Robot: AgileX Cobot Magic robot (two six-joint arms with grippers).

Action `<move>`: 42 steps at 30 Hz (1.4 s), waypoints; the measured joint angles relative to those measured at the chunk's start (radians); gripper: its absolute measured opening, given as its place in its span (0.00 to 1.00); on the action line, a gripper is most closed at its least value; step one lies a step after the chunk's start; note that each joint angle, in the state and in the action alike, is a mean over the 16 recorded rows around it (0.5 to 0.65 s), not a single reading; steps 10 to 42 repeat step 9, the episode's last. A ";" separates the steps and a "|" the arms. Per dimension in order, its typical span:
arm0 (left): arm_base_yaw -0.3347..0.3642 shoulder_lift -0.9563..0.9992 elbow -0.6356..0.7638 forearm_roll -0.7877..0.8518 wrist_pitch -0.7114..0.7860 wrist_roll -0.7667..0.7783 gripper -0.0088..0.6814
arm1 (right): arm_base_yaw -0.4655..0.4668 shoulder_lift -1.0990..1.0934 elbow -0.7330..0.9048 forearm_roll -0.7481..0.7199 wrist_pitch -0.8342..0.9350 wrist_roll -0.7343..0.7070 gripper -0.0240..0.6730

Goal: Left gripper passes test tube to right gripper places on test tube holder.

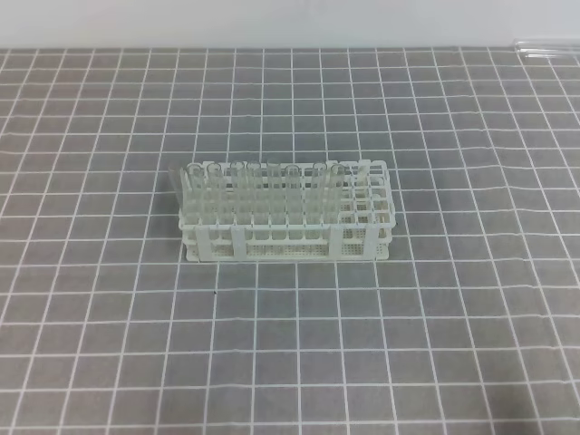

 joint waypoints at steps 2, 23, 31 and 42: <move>0.000 -0.002 0.000 0.000 0.000 0.000 0.01 | 0.000 0.000 0.000 0.000 0.000 0.000 0.02; 0.000 0.000 -0.001 0.000 0.001 0.000 0.01 | 0.000 0.001 0.000 0.000 0.000 0.000 0.02; 0.000 0.000 -0.001 0.000 0.001 0.000 0.01 | 0.000 0.001 0.000 0.000 0.000 0.000 0.02; 0.000 0.000 -0.001 0.000 0.001 0.000 0.01 | 0.000 0.001 0.000 0.000 0.000 0.000 0.02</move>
